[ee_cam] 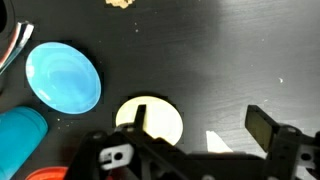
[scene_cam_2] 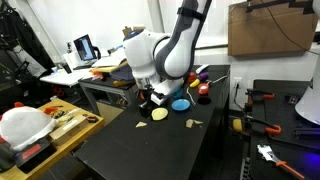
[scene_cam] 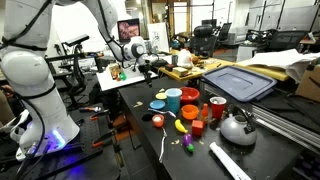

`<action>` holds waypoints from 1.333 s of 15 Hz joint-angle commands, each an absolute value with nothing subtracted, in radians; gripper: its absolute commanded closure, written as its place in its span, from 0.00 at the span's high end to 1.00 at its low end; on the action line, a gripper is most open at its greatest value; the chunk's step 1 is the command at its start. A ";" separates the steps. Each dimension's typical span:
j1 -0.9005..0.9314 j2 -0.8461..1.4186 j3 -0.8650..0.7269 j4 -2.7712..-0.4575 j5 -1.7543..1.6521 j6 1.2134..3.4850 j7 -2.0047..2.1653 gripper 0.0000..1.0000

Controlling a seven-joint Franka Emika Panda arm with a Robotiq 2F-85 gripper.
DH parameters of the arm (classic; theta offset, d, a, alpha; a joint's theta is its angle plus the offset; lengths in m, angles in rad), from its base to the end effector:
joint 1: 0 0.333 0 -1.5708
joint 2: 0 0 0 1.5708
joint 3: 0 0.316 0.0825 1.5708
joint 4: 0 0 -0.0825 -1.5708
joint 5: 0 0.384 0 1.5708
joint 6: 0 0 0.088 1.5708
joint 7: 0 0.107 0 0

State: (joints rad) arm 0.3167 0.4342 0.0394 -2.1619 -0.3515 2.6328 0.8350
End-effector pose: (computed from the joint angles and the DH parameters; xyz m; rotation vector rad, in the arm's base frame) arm 0.5295 0.2063 0.1953 3.0133 -0.2696 0.1845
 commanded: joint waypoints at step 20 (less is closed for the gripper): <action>0.113 0.137 0.108 -2.262 0.261 2.297 0.314 1.00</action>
State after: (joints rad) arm 0.1444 0.2120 0.1202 -2.2372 0.2236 2.3727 0.3663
